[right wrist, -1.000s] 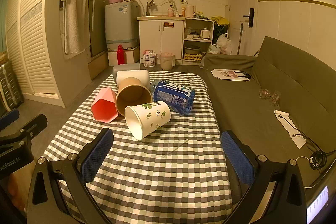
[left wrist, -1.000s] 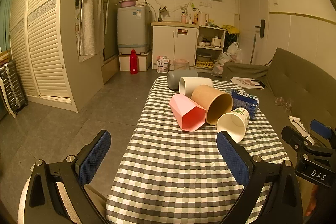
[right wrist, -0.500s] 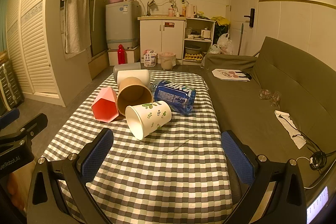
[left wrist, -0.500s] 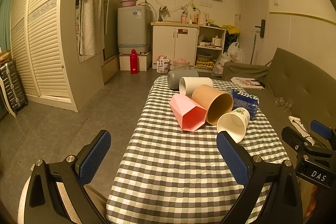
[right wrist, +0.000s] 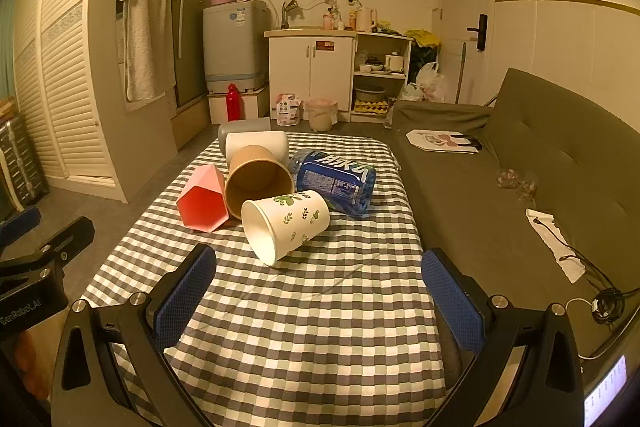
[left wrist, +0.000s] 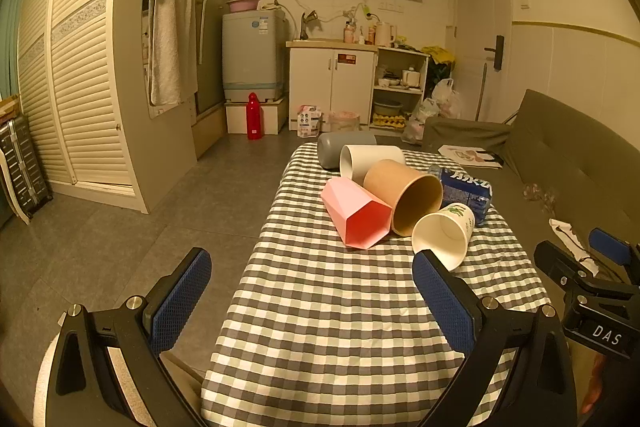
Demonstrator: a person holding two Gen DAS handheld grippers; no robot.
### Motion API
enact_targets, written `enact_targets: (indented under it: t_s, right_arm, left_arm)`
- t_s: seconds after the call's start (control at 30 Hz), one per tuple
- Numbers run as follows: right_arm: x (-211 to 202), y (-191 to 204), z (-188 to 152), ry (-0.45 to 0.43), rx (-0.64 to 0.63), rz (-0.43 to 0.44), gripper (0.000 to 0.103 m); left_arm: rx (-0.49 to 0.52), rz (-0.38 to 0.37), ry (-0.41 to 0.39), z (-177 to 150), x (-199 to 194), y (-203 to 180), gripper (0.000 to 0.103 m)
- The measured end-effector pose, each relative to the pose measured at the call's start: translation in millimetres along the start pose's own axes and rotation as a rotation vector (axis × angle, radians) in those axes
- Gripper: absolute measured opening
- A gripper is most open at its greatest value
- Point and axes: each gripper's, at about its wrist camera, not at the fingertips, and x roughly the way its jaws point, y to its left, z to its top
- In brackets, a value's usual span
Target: Flip cup upside down
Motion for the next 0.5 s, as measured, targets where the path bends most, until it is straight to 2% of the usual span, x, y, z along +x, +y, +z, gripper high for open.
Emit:
enact_targets:
  t_s: [0.5]
  right_arm:
    - [-2.1, 0.7, -0.1, 0.001, 0.001, 0.005, 0.103]
  left_arm:
    - [0.001, 0.0, 0.0, 0.2, 0.3, 0.2, 0.103]
